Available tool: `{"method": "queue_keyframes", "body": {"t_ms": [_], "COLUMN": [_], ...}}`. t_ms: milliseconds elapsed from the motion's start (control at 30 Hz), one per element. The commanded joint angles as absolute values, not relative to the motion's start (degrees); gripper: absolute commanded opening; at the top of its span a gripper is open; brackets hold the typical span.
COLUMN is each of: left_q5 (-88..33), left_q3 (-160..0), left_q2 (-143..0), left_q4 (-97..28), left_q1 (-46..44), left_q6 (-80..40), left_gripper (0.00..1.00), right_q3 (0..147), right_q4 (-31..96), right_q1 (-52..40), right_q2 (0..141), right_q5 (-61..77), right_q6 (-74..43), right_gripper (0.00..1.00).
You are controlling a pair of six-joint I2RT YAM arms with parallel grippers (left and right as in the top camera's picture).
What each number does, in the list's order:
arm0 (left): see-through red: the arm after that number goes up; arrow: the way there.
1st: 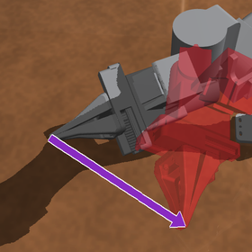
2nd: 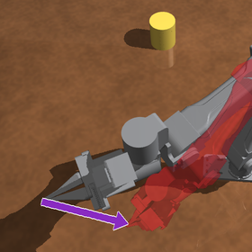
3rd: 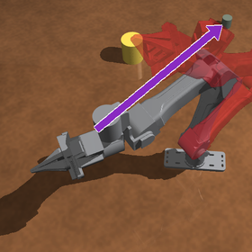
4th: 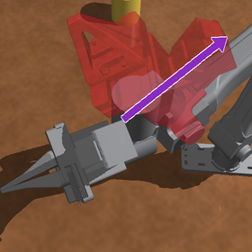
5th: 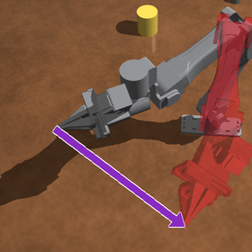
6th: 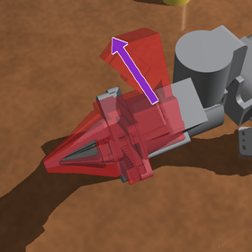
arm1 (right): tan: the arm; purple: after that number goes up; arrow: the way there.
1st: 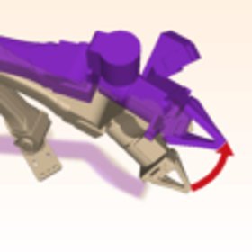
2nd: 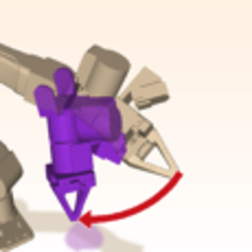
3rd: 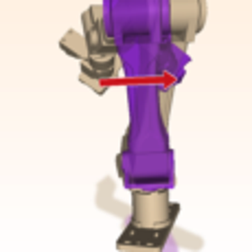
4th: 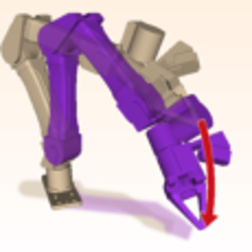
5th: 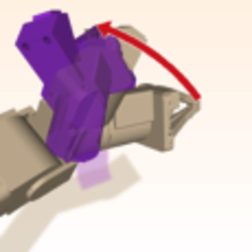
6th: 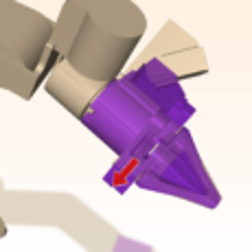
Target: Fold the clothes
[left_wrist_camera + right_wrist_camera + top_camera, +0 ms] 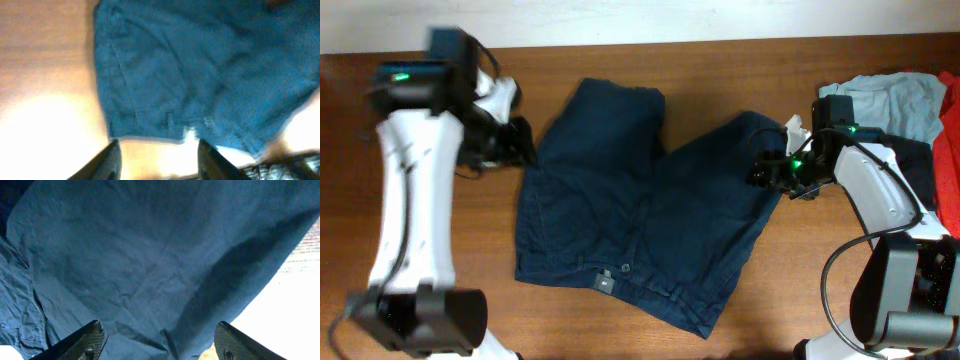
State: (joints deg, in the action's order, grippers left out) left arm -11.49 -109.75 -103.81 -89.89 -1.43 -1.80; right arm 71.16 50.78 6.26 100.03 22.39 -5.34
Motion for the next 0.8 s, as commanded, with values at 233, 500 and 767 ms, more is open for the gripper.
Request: {"method": "queue_keyframes", "body": {"t_ms": [233, 500, 767], "left_q5": [-11.79, -8.14, -11.42], "left_q3": [-67.42, -53.30, -66.74], "left_q2": [-104.92, -108.20, -116.51], "left_q4": [-58.50, -39.68, -26.96], "left_q1": [-0.95, 3.27, 19.14], "left_q6": [-22.81, -29.61, -21.98], "left_gripper": [0.00, 0.01, 0.01], "right_q3": [71.64, 71.64, 71.64], "right_q4": [50.24, 49.87, 47.29], "right_q1": [6.02, 6.02, 6.00], "right_q2": [100.12, 100.12, 100.12], "right_q5": [23.35, 23.35, 23.38], "right_q6": [-4.47, -4.49, -4.93], "right_gripper": [0.77, 0.77, 0.77]}}
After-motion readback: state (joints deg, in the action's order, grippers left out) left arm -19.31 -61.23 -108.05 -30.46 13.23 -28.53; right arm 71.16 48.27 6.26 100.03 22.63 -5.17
